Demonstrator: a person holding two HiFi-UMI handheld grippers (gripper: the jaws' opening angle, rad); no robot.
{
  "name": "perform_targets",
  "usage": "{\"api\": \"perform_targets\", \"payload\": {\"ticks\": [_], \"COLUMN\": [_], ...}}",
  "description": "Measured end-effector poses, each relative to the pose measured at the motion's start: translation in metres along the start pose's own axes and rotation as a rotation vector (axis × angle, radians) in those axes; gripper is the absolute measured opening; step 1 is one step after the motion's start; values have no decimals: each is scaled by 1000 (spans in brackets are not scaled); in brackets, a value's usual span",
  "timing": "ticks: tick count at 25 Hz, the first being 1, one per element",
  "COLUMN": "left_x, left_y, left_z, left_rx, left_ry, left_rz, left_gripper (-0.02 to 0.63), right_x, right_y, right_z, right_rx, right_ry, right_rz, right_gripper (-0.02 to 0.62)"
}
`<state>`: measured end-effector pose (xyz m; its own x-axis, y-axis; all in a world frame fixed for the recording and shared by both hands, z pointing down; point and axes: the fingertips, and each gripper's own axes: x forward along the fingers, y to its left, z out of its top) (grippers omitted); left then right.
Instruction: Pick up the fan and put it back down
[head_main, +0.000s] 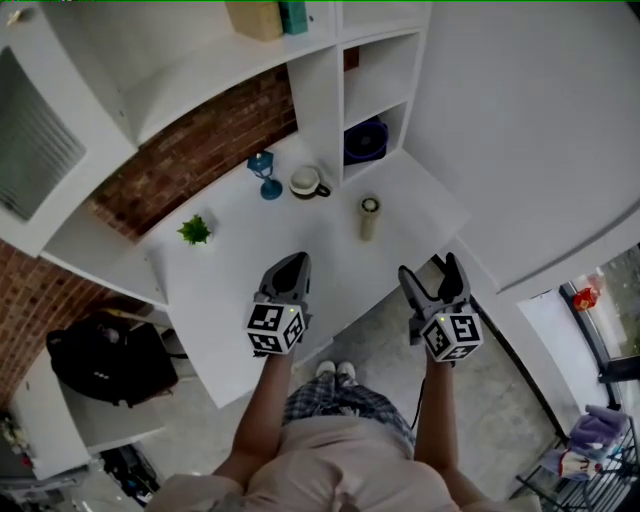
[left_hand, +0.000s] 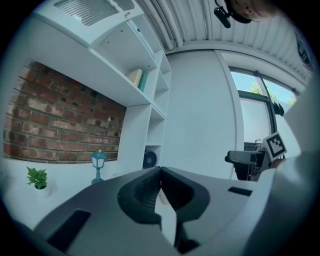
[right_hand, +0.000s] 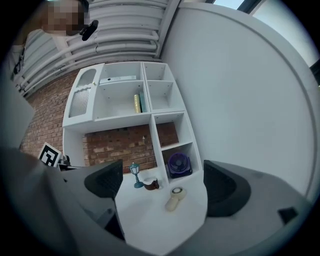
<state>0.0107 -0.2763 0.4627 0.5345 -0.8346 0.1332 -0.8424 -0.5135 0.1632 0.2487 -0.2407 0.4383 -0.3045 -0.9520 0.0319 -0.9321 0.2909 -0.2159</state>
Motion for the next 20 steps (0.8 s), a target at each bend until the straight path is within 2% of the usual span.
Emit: {"api": "perform_targets", "payload": {"ticks": [5,11,20], "left_x": [29,72,155], "left_y": [6,19,46], "left_z": [0,4,-12], "left_rx": [11,8,-15], "left_ry": [26,44,89], "left_rz": [-23,-41,-46], "left_gripper": [28,28,28], "right_x": [29,80,168], "right_y": [-5,-7,-12], "right_z": [-4,-15,-52], "right_rx": [9,-5,-14], "right_ry": [23,95,207], "right_rz": [-4,-10,-24], "right_gripper": [499,497,497]}}
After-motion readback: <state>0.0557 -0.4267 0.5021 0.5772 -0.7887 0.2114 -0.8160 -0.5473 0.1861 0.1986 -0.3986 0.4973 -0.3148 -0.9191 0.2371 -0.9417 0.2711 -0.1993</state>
